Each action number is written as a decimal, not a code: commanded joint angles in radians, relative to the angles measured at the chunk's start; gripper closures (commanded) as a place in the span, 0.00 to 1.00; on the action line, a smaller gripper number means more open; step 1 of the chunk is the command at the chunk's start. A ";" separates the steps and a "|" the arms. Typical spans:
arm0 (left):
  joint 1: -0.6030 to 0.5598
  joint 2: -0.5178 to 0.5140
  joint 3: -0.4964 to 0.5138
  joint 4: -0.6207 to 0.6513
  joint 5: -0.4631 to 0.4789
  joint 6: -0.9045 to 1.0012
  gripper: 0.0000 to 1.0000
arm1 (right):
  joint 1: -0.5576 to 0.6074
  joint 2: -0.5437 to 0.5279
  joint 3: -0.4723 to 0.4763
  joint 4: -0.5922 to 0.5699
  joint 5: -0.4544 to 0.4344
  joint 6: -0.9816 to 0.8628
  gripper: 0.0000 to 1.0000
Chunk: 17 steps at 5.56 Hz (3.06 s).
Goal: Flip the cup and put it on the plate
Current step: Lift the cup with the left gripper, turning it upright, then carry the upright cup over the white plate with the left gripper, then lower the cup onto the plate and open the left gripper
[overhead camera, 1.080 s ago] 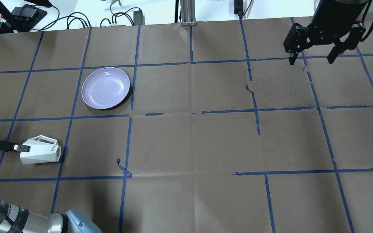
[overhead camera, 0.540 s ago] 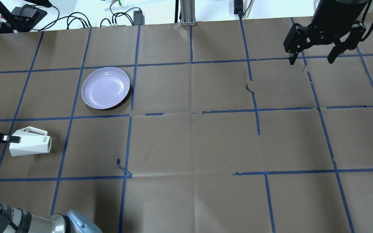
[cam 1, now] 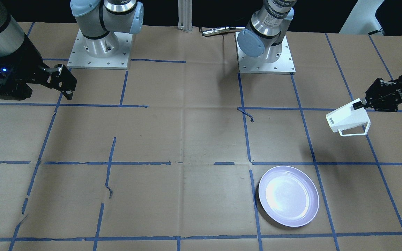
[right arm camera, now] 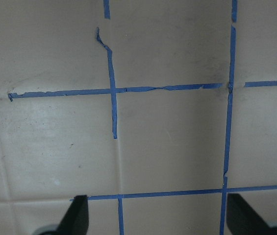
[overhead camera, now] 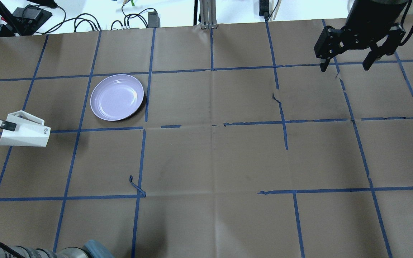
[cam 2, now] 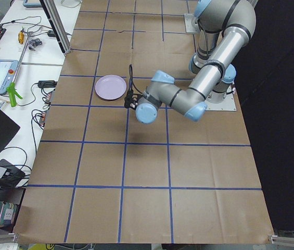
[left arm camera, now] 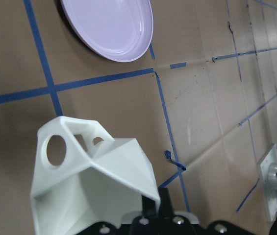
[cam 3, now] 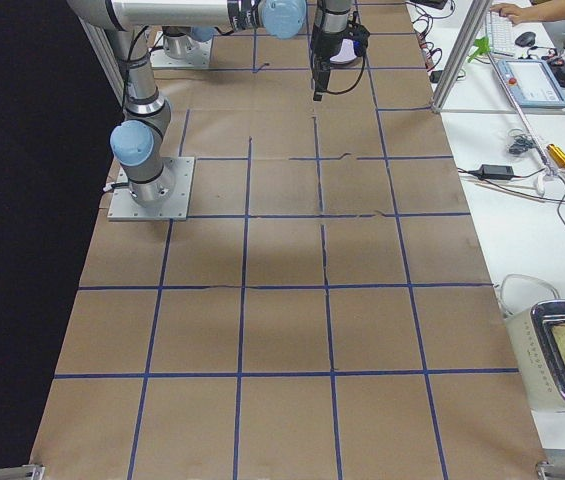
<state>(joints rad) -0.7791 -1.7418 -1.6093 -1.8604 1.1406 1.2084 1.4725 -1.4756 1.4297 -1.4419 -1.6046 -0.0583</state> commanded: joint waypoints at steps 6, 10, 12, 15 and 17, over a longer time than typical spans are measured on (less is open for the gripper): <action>-0.650 -0.143 -0.020 0.707 0.456 -0.659 1.00 | 0.000 0.000 0.000 0.000 0.000 0.000 0.00; -0.713 -0.257 -0.026 0.808 0.464 -0.665 0.90 | 0.000 0.000 0.000 0.000 0.000 0.000 0.00; -0.712 -0.265 -0.027 0.810 0.462 -0.665 0.06 | 0.000 0.000 0.000 0.000 0.000 0.000 0.00; -0.727 -0.179 0.003 0.730 0.455 -0.776 0.05 | 0.000 0.000 0.000 0.000 0.000 0.000 0.00; -0.768 -0.061 0.105 0.471 0.449 -1.019 0.04 | 0.000 0.000 0.000 0.000 0.000 0.000 0.00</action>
<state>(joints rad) -1.5250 -1.8540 -1.5590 -1.2661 1.5924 0.2964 1.4726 -1.4756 1.4297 -1.4419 -1.6045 -0.0583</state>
